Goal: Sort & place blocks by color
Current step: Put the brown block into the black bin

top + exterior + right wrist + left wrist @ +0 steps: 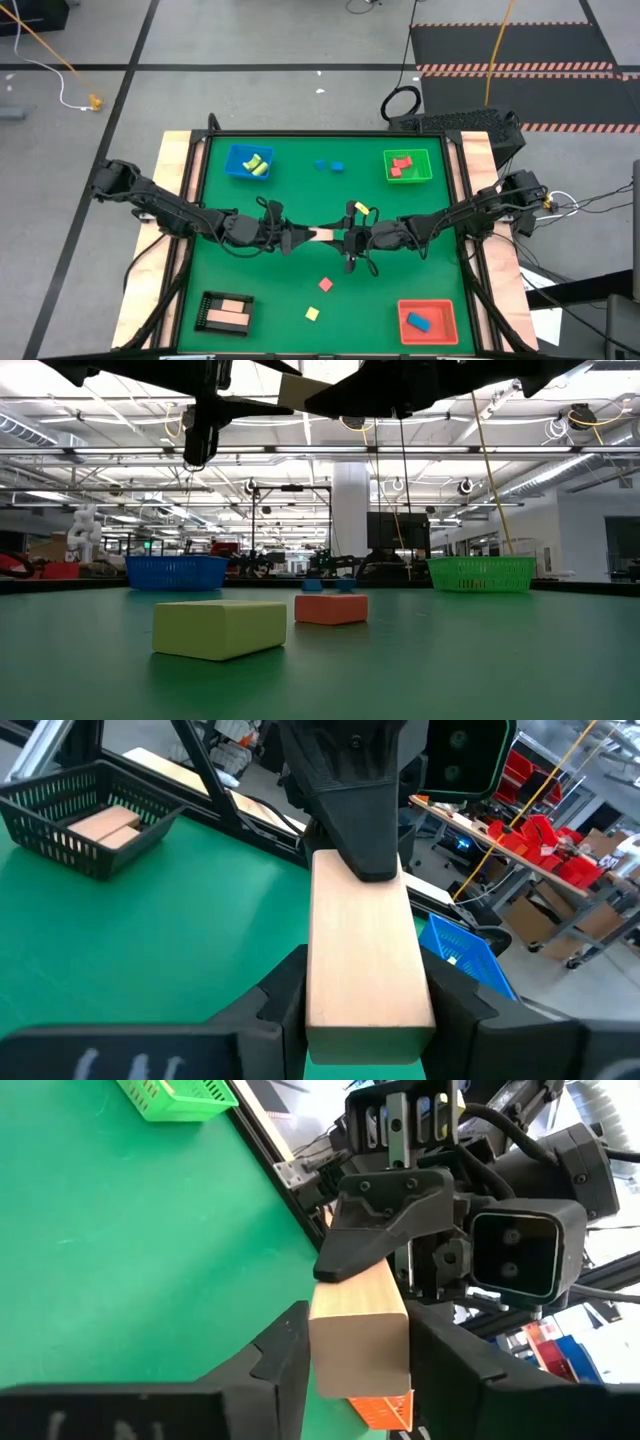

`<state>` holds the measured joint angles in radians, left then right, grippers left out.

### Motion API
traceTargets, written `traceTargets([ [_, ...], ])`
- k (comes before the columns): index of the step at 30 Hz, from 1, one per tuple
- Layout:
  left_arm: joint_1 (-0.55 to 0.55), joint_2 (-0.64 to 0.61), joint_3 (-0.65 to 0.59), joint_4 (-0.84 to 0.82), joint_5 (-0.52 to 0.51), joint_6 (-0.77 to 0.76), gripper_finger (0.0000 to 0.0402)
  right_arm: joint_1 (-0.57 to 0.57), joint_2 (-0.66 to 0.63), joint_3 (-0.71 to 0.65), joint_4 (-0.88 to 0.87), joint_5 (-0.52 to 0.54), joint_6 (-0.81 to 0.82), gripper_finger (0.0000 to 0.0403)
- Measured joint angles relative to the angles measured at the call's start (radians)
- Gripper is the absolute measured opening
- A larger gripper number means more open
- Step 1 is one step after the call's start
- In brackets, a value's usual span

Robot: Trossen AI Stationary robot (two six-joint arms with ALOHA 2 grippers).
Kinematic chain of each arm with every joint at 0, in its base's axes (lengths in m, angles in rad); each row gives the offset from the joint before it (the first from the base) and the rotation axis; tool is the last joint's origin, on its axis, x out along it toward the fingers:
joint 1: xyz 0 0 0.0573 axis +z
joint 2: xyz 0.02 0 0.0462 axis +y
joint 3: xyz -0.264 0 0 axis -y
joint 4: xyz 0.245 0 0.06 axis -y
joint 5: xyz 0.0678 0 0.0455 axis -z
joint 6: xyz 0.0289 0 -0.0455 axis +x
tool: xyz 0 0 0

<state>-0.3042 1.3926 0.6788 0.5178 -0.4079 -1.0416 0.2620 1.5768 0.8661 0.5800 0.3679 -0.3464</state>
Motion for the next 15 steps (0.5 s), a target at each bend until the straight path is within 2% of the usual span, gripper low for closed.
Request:
traceTargets([
  [8,-0.002,0.000,0.000,-0.009,0.000,-0.015,0.0135,-0.001,0.000,0.000,0.003,-0.003,-0.037,0.0122],
  [11,-0.002,0.000,0.000,-0.009,0.000,-0.012,0.0138,-0.001,0.000,0.000,0.005,-0.005,-0.019,0.0141],
  [15,-0.002,0.002,-0.003,-0.023,-0.003,-0.007,0.0135,0.000,-0.004,0.003,0.014,-0.006,0.102,0.0181],
])
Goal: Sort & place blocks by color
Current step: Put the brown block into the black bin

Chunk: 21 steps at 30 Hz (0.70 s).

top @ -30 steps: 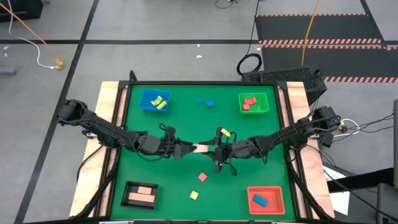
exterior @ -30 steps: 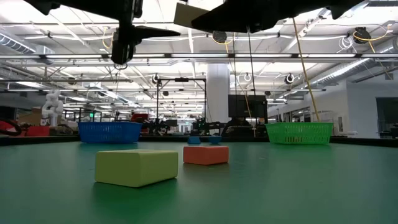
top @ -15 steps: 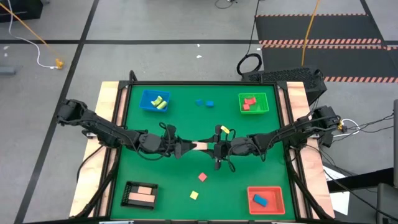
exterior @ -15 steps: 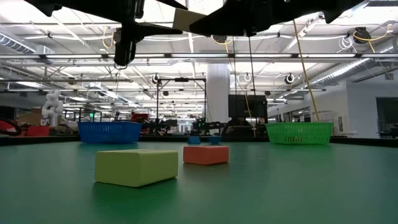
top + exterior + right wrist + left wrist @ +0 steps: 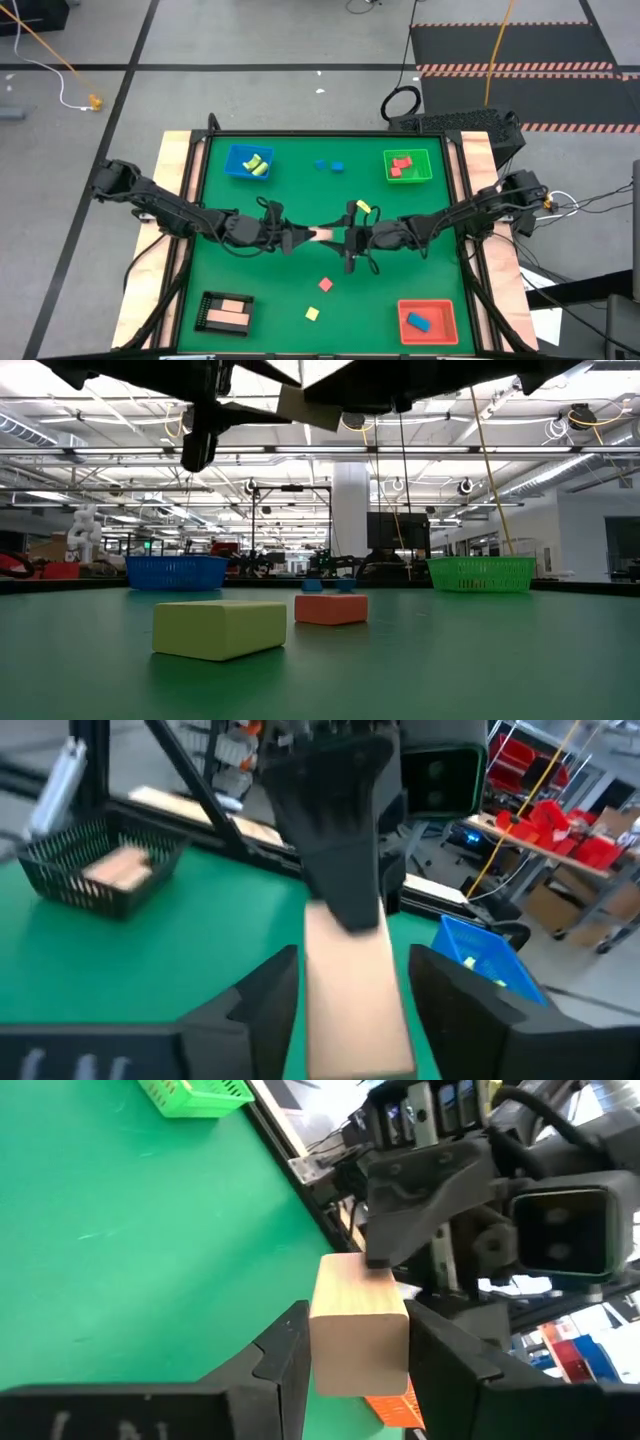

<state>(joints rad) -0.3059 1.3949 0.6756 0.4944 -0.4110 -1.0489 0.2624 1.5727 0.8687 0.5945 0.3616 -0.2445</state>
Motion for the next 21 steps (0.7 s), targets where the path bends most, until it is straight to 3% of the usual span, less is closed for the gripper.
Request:
traceTargets([
  [7,0.000,0.000,0.000,-0.004,0.004,0.014,0.0135,0.028,-0.016,0.001,-0.125,0.006,0.107,0.0239],
  [14,0.005,-0.001,0.000,-0.014,0.073,0.026,0.0135,0.078,-0.083,0.000,-0.408,-0.008,0.505,0.0252],
  [21,0.017,-0.064,0.000,-0.144,0.295,0.010,0.0135,0.119,-0.069,0.000,-0.449,-0.222,0.812,0.0243],
])
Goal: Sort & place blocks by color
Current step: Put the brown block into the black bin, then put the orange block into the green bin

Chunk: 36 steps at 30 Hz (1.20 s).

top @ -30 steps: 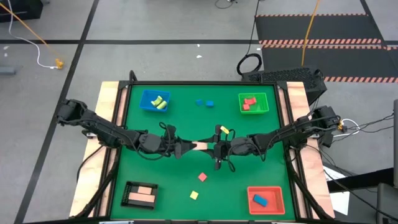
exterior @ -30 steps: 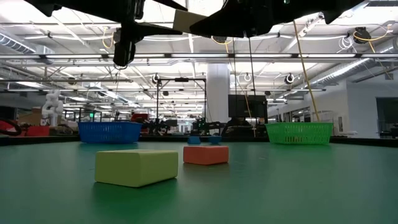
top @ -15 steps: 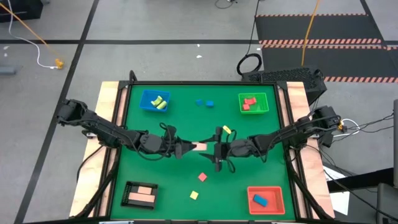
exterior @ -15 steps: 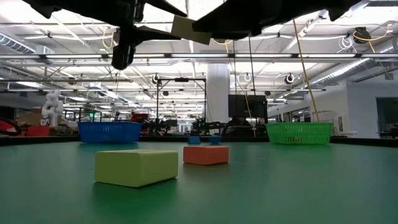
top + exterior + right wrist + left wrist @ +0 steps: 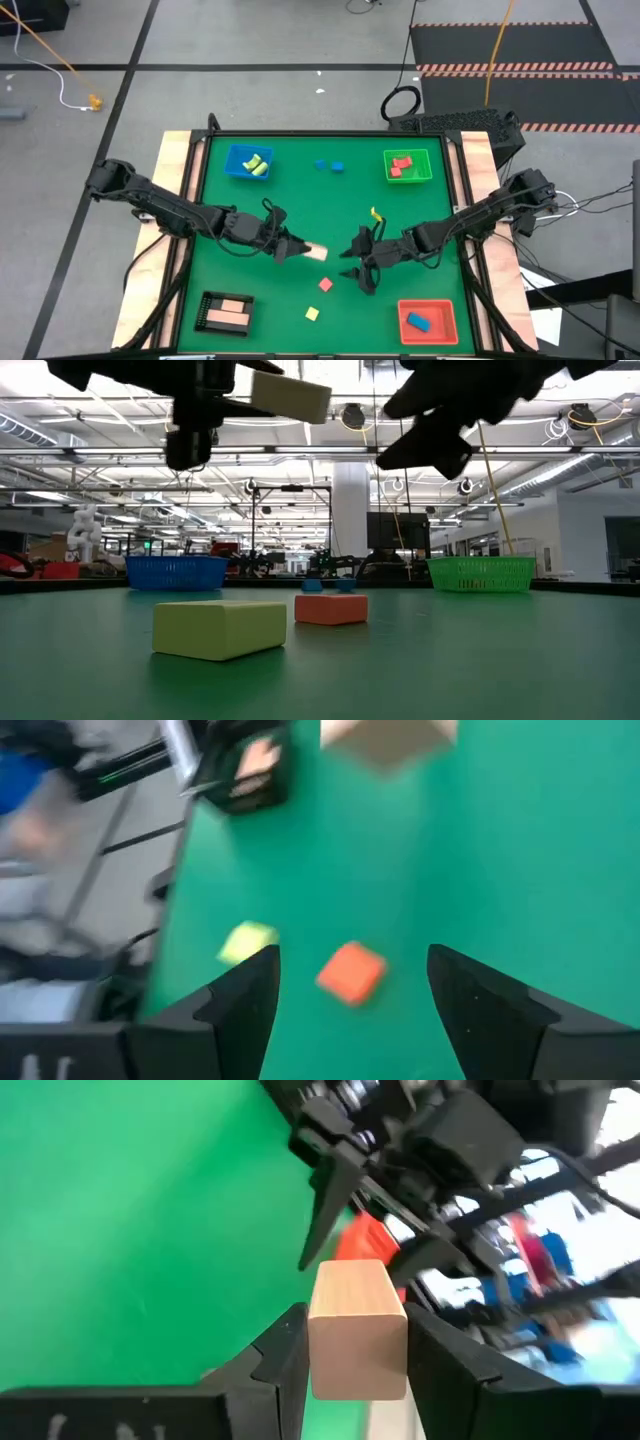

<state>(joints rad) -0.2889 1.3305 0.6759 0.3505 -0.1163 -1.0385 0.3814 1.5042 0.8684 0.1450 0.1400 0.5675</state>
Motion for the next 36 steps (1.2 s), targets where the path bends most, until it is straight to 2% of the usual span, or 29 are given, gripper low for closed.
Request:
traceTargets([
  [2,-0.014,-0.022,0.000,-0.019,0.066,-0.038,0.0135,0.017,0.002,0.000,-0.001,-0.037,0.047,0.0242],
  [5,-0.076,-0.070,0.001,-0.076,0.165,-0.103,0.0135,0.040,0.001,0.000,0.003,-0.035,0.078,0.0242],
  [7,-0.132,-0.094,0.002,-0.112,0.187,-0.164,0.0135,0.052,0.002,0.000,0.016,-0.031,0.078,0.0242],
  [11,-0.269,-0.138,0.002,-0.212,0.186,-0.350,0.0150,0.061,0.013,0.000,0.058,-0.021,0.068,0.0242],
  [14,-0.374,-0.142,0.002,-0.323,0.128,-0.517,0.0160,0.058,0.035,0.000,0.092,0.034,0.027,0.0242],
  [20,-0.525,-0.140,-0.001,-0.538,0.104,-0.828,0.0134,0.039,0.110,0.000,0.126,0.043,-0.026,0.0242],
  [25,-0.572,-0.146,0.000,-0.546,0.086,-0.855,0.0138,0.024,0.187,0.000,0.179,0.043,-0.153,0.0242],
  [31,-0.600,-0.146,0.000,-0.700,0.104,-0.910,0.0179,0.003,0.289,-0.001,0.263,0.042,-0.216,0.0242],
  [36,-0.609,-0.146,0.000,-0.786,0.139,-0.960,0.0168,-0.009,0.310,-0.001,0.272,0.042,-0.201,0.0242],
])
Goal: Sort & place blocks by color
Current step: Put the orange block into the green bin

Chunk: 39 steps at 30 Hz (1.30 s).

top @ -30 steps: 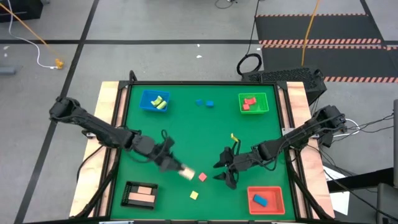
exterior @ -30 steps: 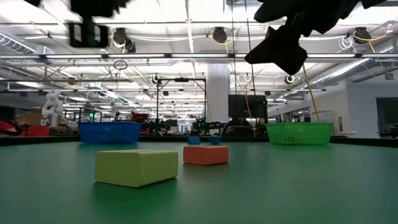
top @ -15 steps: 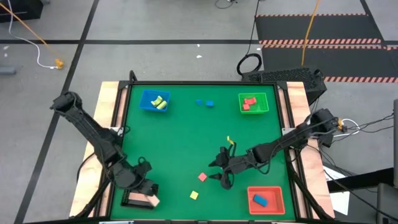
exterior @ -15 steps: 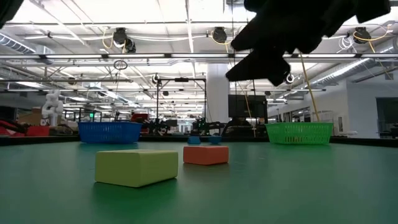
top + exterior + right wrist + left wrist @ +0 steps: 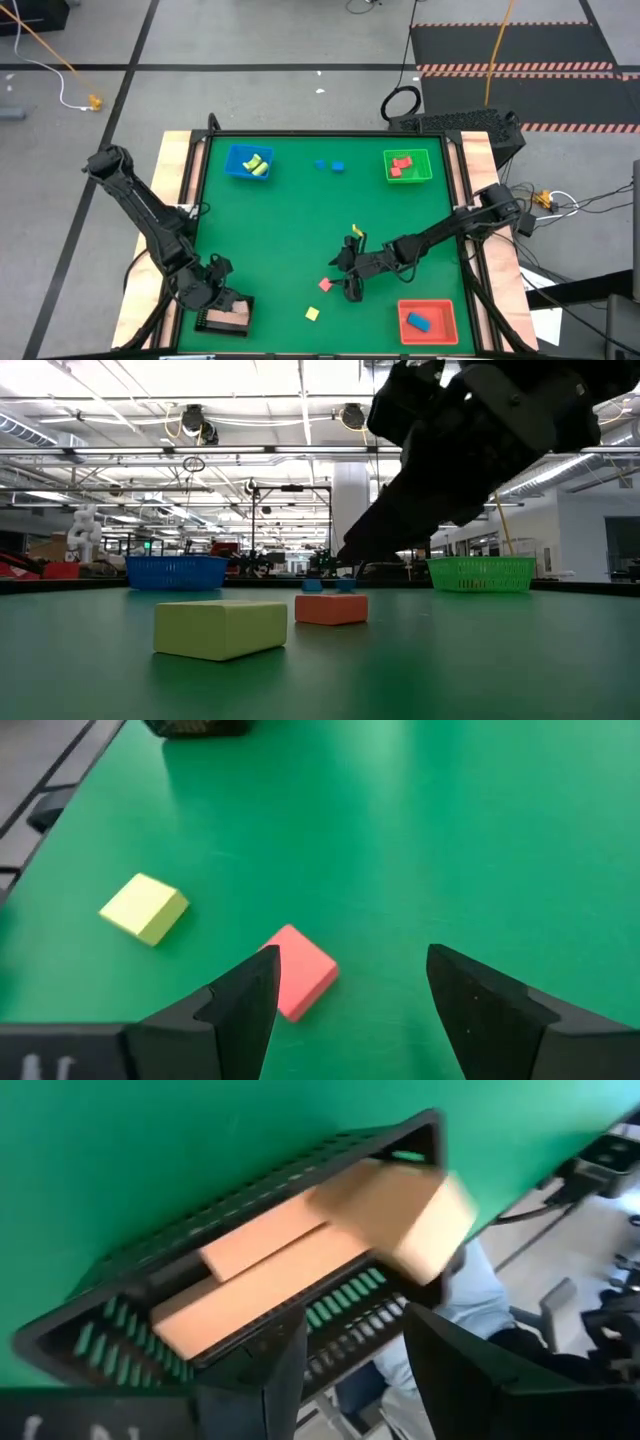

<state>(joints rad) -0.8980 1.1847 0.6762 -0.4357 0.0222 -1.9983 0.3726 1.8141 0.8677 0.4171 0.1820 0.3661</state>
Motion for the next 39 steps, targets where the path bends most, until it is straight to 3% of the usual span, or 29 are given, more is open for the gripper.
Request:
traceTargets([
  [12,0.000,-0.036,0.000,0.105,-0.004,0.071,0.0137,0.000,0.001,0.000,0.028,-0.001,0.006,0.0242],
  [19,0.029,-0.092,0.000,0.184,-0.181,0.261,0.0137,0.004,0.040,0.000,0.053,-0.003,-0.172,0.0242],
  [25,0.081,-0.109,0.001,0.294,-0.270,0.449,0.0136,0.009,0.143,0.001,0.240,-0.010,-0.312,0.0242],
  [30,0.123,-0.111,0.001,0.334,-0.286,0.562,0.0136,0.009,0.193,0.000,0.337,-0.097,-0.306,0.0242],
  [39,0.191,-0.111,0.001,0.334,-0.286,0.668,0.0136,0.009,0.196,0.000,0.354,-0.189,-0.246,0.0242],
])
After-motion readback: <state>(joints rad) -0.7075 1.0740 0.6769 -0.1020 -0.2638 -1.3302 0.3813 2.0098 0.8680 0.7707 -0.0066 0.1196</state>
